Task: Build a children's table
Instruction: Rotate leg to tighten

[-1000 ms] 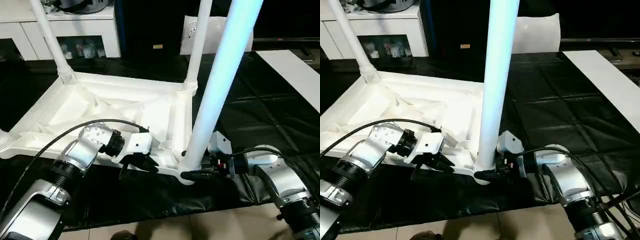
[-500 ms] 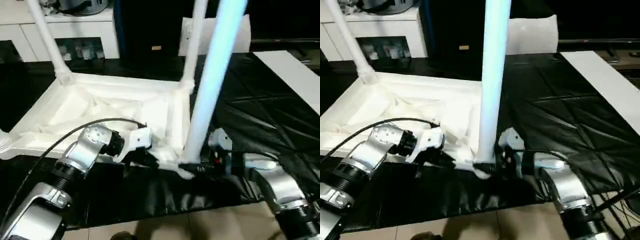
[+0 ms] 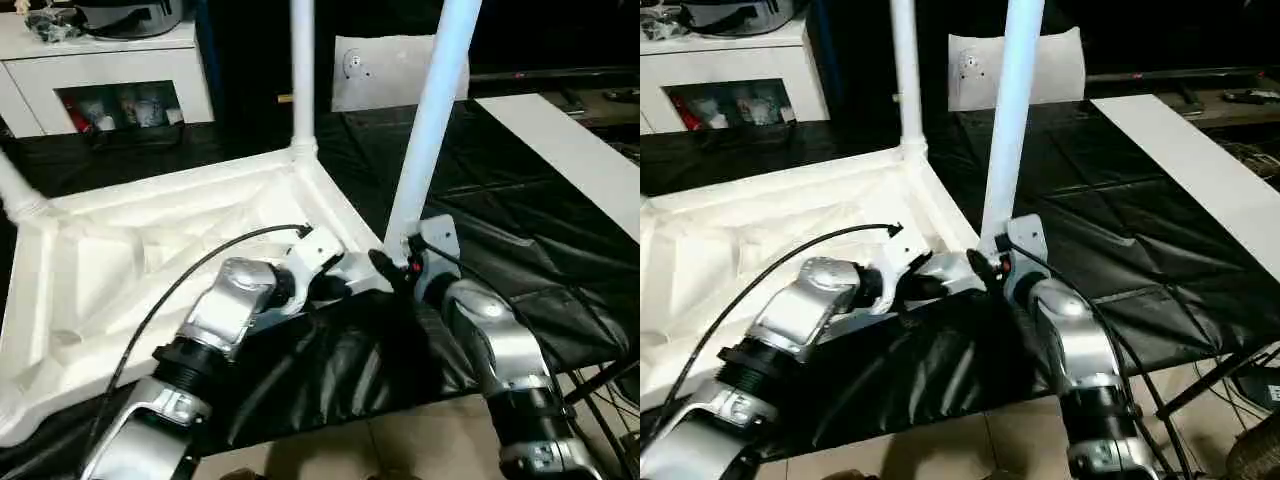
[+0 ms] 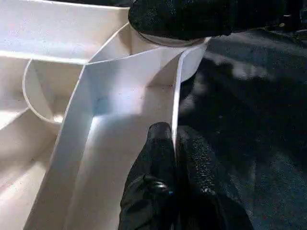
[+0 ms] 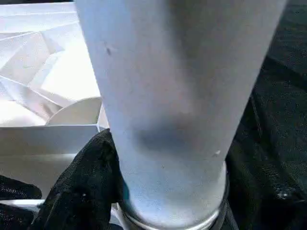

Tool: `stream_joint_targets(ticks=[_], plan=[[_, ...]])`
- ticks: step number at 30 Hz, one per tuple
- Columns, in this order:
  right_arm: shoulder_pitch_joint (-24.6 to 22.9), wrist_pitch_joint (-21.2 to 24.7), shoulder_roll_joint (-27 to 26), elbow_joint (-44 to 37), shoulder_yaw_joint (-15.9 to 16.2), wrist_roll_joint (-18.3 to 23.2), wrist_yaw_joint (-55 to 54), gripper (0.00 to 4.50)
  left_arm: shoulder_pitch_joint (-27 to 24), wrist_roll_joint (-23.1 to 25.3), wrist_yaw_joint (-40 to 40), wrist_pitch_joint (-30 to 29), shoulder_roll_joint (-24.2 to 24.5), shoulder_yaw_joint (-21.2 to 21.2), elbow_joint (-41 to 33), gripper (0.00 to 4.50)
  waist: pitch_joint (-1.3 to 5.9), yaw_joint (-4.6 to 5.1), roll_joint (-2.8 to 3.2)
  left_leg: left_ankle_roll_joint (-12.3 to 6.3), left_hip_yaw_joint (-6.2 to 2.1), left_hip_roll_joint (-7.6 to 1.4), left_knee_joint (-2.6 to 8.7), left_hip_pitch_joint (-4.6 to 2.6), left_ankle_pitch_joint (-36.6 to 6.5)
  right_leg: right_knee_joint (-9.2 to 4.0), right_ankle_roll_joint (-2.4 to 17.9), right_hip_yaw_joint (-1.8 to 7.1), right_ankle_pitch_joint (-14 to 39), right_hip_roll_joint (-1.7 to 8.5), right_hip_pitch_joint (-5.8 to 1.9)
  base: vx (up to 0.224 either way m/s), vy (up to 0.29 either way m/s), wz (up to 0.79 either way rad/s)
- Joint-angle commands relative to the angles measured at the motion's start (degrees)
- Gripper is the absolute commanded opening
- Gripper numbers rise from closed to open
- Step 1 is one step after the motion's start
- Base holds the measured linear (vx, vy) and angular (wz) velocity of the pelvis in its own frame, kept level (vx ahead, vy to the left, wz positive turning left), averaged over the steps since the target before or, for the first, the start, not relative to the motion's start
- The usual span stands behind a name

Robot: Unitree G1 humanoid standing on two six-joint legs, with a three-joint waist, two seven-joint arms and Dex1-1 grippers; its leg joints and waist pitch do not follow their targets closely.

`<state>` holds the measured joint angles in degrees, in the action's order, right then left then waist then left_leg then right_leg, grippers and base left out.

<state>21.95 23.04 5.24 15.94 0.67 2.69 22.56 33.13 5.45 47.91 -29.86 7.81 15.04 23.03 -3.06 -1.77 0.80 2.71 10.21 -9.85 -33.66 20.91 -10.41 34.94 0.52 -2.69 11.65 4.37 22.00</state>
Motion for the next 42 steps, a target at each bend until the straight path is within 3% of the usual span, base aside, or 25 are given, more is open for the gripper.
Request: stream_joint_targets(ticks=[1,9,12,14,16,20,21,23,30,36,37,42], plan=[[-1.7,1.1,-4.1,-2.1,11.1,3.7,10.5,3.06,2.4,0.3,-5.3,2.4,-2.5,0.3,-1.0,0.00,3.00,-0.20,-0.20,-0.67,-1.40,-2.84,4.55,-0.37,-15.8,-5.48,9.8,2.55,17.2,3.81,-1.61,0.000,0.000,0.00],[-6.1,-1.3,1.9,-7.6,10.2,5.1,16.6,3.95,-0.4,-0.5,1.5,6.7,1.8,2.1,-2.5,0.00,3.08,-0.27,0.11,-1.86,-1.33,-2.90,4.54,-0.09,-14.4,-5.20,10.7,2.51,13.9,3.85,-2.07,0.000,0.000,0.00],[-7.7,-4.7,6.9,-8.9,8.3,5.7,21.6,4.18,-1.1,-1.2,7.9,12.1,5.9,3.3,-2.0,0.00,3.09,-0.38,0.22,-2.15,-1.24,-2.97,4.45,-0.07,-13.7,-5.16,11.3,2.56,12.0,3.83,-2.10,0.000,0.000,0.00],[-8.0,-5.1,8.3,-9.4,7.5,6.2,23.6,4.41,-1.2,-1.6,10.4,13.5,7.5,3.9,-1.8,0.00,3.21,-0.34,-0.20,-2.80,-1.23,-2.96,4.35,0.07,-12.7,-4.88,11.9,2.51,9.9,3.78,-2.31,0.000,0.000,0.00],[-8.2,-6.0,10.8,-9.6,6.8,6.5,26.5,4.48,-1.0,-1.3,13.6,16.2,9.8,4.8,-0.9,0.00,3.18,-0.49,0.12,-3.48,-1.18,-3.08,4.30,-0.06,-12.1,-4.78,12.6,2.47,8.3,3.74,-2.22,0.000,0.000,0.00],[-7.8,-7.2,14.6,-9.1,5.7,7.4,31.5,4.48,-0.6,-1.5,20.7,20.2,13.3,6.7,-0.1,0.00,3.05,-0.55,0.13,-3.40,-1.18,-3.16,4.37,-0.18,-12.7,-4.73,13.4,2.40,9.1,3.79,-2.22,0.000,0.000,0.00],[-7.7,-7.3,15.5,-9.1,5.7,7.7,32.9,4.48,-0.5,-1.2,22.1,20.9,14.2,7.3,0.2,0.00,3.00,-0.49,-0.36,-3.51,-1.08,-3.17,4.36,-0.15,-13.1,-4.78,13.4,2.48,9.7,3.86,-2.18,0.000,0.000,0.00],[-7.7,-8.0,16.7,-9.1,5.9,8.1,34.9,4.48,-0.3,-0.9,24.1,22.7,15.4,8.1,0.6,0.00,2.94,-0.74,0.02,-3.31,-1.06,-3.35,4.37,-0.42,-13.5,-4.78,13.6,2.54,10.5,3.99,-1.93,0.000,0.000,0.00],[-6.1,-12.6,21.1,-6.9,8.5,8.4,44.0,4.48,1.4,-2.0,33.3,28.8,18.4,10.4,2.4,0.00,3.00,-1.79,-0.25,-3.26,-0.87,-3.49,4.34,-0.52,-12.2,-4.35,14.2,2.53,8.8,3.99,-2.01,0.000,0.000,0.00],[-4.5,-13.3,21.6,-5.7,10.4,8.8,48.7,4.48,2.6,-2.0,37.4,31.5,19.0,12.0,3.2,0.00,3.08,-2.30,-0.28,-3.78,-0.79,-3.57,4.15,-0.49,-10.9,-3.98,15.1,2.43,6.9,4.01,-2.04,0.000,0.000,0.00],[-4.2,-13.4,21.8,-5.5,10.9,9.0,49.3,4.15,2.8,-2.0,37.9,31.9,19.0,12.2,3.4,0.00,3.06,-2.49,-0.25,-3.86,-0.74,-3.63,4.14,-0.56,-11.0,-4.01,15.1,2.45,7.0,4.06,-2.00,0.000,0.000,0.00],[-2.9,-14.4,22.0,-4.0,12.6,8.6,51.5,3.82,3.8,-1.9,39.2,33.7,18.7,12.9,4.5,0.00,3.01,-3.16,-0.40,-3.39,-0.75,-3.68,4.19,-0.61,-11.3,-4.05,14.7,2.50,8.7,4.21,-1.93,0.000,0.000,0.00]])
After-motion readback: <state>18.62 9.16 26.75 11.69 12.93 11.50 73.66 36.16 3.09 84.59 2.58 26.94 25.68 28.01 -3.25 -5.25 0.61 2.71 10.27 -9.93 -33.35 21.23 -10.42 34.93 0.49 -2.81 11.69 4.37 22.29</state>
